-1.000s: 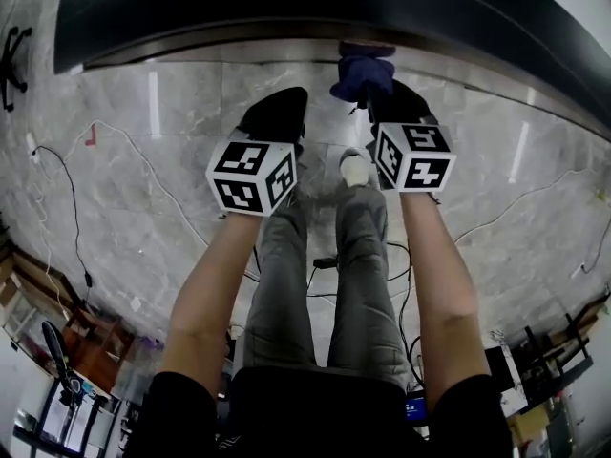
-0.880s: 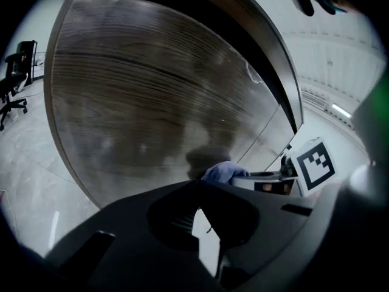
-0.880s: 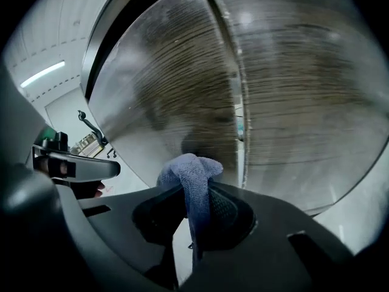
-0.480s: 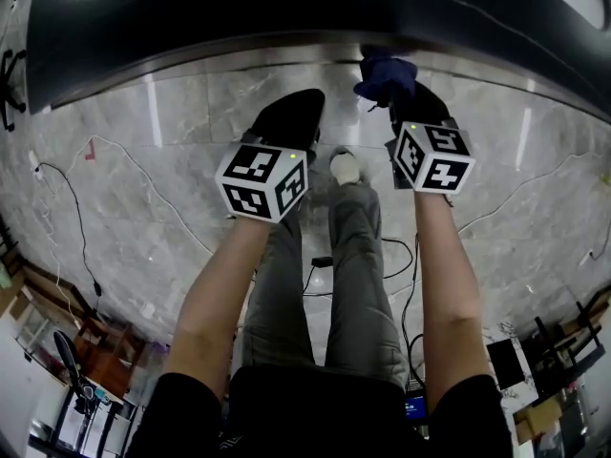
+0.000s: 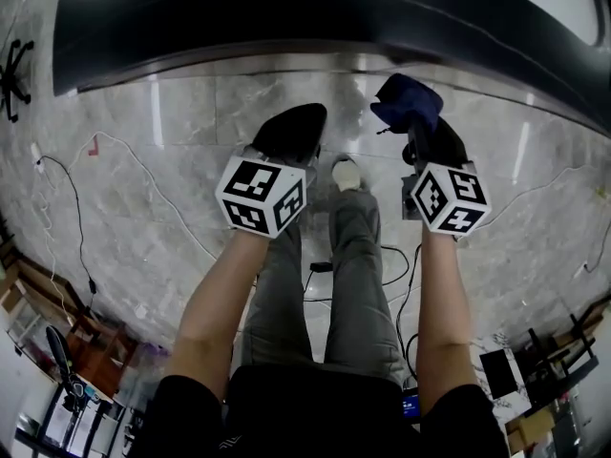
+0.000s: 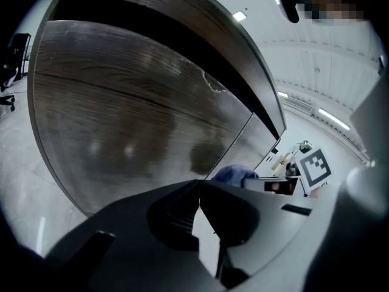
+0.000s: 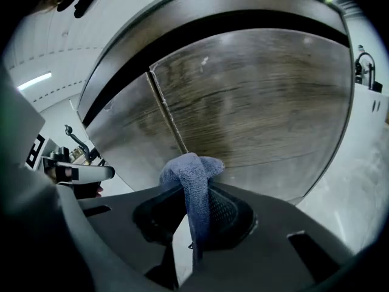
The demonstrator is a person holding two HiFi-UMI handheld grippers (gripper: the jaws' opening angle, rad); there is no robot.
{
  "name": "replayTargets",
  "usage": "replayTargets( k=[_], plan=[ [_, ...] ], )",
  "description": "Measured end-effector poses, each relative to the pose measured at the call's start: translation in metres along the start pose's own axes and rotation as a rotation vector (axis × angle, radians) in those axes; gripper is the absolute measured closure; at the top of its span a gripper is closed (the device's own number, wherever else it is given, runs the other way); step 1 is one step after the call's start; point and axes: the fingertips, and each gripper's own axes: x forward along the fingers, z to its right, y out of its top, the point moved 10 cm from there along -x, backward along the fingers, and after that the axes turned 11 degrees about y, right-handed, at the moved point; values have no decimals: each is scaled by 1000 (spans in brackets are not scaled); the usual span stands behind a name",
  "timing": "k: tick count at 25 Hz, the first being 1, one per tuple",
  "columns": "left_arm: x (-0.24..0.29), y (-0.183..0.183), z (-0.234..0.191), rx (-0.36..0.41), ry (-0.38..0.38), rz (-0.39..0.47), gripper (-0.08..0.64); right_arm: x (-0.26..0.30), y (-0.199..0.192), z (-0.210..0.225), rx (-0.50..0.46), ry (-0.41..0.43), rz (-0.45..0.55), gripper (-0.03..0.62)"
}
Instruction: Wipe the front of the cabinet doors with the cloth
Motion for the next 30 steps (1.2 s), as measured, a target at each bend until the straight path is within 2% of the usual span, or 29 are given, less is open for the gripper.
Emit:
replayTargets(
  k=[6, 15, 20, 30],
  plan=[
    [-32, 11, -4, 14, 15, 22, 552, -18, 15, -30, 10, 7, 57, 522],
    [-105, 37, -9, -28, 40, 88, 552, -53, 45, -86, -31, 52, 84, 522],
    [-148, 53, 0, -6, 42, 101, 552, -73, 62, -117, -67, 91, 86, 522],
    [-226, 75, 25, 1, 38, 104, 552, -119, 90, -165, -73, 116, 115, 522]
  ],
)
